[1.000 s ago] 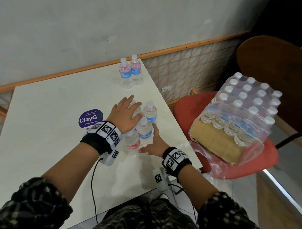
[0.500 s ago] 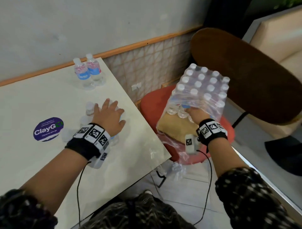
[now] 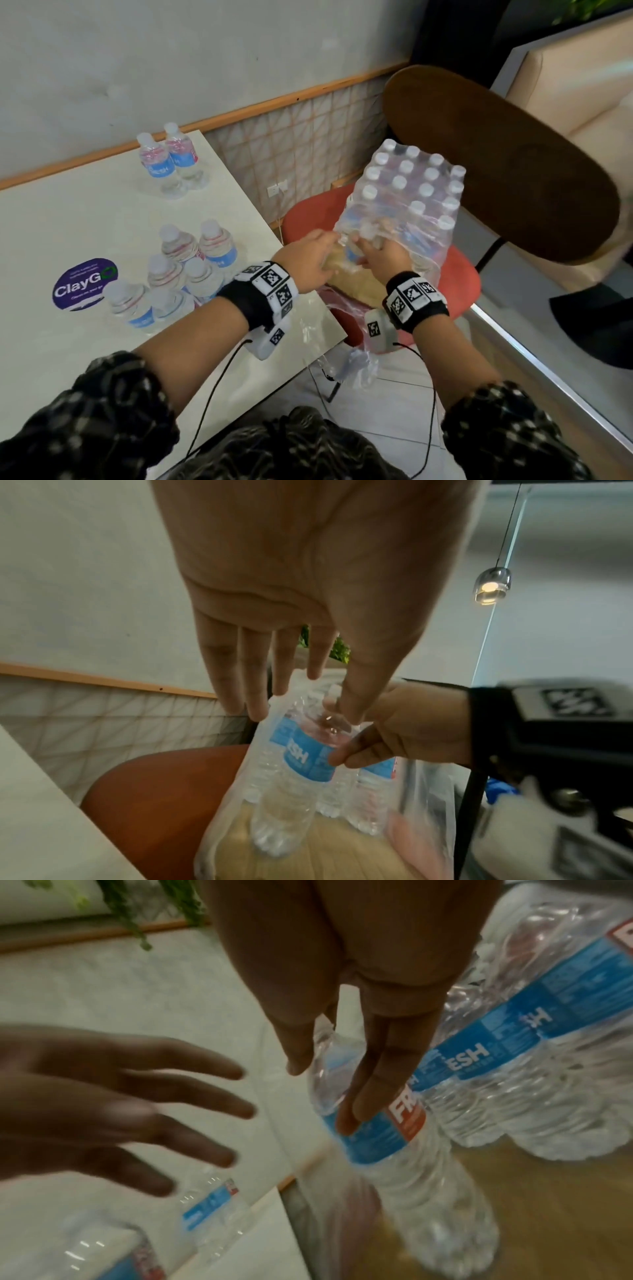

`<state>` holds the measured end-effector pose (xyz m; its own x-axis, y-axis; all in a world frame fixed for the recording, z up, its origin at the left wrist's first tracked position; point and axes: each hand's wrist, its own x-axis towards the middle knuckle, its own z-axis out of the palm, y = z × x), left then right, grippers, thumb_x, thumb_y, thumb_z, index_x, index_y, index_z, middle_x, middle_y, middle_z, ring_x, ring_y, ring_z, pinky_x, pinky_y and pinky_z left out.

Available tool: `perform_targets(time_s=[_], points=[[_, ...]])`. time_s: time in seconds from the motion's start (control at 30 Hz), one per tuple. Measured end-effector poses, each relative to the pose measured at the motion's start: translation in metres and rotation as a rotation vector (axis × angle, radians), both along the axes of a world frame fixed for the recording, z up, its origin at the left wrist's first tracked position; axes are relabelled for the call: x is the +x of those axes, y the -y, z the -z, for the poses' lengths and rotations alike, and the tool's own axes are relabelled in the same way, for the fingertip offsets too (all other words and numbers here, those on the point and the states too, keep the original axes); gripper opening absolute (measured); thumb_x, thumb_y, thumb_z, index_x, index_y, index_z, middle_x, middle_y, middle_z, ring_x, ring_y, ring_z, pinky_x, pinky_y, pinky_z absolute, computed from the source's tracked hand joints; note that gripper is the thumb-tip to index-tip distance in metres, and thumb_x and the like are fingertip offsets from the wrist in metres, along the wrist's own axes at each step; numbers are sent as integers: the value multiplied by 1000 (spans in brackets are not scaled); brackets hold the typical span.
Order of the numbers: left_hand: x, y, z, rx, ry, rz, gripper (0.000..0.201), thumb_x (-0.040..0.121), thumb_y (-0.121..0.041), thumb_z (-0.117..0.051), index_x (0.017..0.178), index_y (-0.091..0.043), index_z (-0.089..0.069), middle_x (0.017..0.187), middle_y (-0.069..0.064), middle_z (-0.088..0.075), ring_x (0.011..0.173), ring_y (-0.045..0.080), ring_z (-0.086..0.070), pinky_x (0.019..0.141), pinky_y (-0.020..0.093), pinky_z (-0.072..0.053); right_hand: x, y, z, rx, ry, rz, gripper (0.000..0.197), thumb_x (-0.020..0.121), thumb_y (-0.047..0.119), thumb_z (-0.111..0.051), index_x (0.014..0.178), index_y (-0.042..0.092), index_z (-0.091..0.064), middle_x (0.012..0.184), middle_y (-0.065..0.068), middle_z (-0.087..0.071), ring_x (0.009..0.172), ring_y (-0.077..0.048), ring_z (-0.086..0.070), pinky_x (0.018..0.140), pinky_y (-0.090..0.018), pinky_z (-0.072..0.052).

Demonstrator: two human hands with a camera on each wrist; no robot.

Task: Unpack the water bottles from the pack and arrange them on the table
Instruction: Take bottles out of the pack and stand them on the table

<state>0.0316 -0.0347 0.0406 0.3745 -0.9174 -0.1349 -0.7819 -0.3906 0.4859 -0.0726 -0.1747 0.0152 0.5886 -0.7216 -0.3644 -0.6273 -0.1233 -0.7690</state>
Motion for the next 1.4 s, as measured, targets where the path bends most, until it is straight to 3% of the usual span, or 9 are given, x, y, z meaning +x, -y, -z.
perform_targets(time_s=[0.1,0.2,0.3,0.4,0.57,0.83,0.97,1.17,1.4], points=[[-5,22,1,44,-31,0,78,81,-32,-66,146,-29,-23,142,4,-38,119,26,-52,94,39,-47,-2,-17,3,23,194,-55,41,91,23,-60,130,14,-50,110,3,-58,83,-10,-64,66,-34,-59],[0,33,9,103,22,-25,58,84,-31,-59,137,-33,-34,126,8,-52,105,31,-59,84,38,-50,-2,-10,11,111,146,-116,44,89,18,-60,131,12,-50,124,1,-57,98,-21,-64,78,-39,-58],[7,29,11,135,26,-26,36,85,-41,-59,116,-29,-45,110,5,-57,96,28,-59,80,38,-49,-9,19,16,-71,-57,71,33,90,29,-54,118,12,-57,107,-7,-60,104,-24,-60,88,-32,-45],[9,23,12,173,23,-3,34,84,-42,-62,111,-27,-48,107,3,-54,94,27,-58,81,37,-48,-16,51,27,-166,-284,62,59,92,38,-40,144,13,-32,145,-14,-40,133,-34,-39,110,-41,-30],[10,1,4,138,21,21,46,82,-36,-67,125,-26,-53,112,3,-54,102,21,-54,84,29,-42,-8,78,28,177,-218,172,48,97,24,-49,139,3,-40,146,-16,-39,134,-31,-38,105,-37,-35],[52,-60,-19,307,156,-111,54,78,-39,-69,128,-27,-56,122,4,-61,114,24,-55,94,35,-45,6,46,28,224,107,192,30,81,41,-64,103,24,-53,72,-1,-67,64,-21,-61,52,-27,-48],[70,-79,-20,450,206,-193,55,79,-35,-68,131,-26,-52,120,3,-61,112,23,-56,85,30,-44,7,-25,-12,223,257,-108,36,85,32,-67,116,18,-56,104,-7,-66,64,-26,-70,58,-31,-57],[70,-81,-26,416,339,-199,70,79,-41,-64,142,-29,-34,135,2,-48,124,28,-42,92,41,-44,48,-105,-11,249,302,-400,26,87,18,-66,109,25,-55,106,-7,-61,58,-27,-65,51,-29,-54],[58,-70,-11,344,381,-60,63,82,-54,-55,139,-37,-32,138,-4,-45,122,24,-49,103,45,-31,56,-90,2,387,240,-397,33,93,2,-50,125,12,-53,109,-2,-54,67,-11,-66,68,-25,-51]])
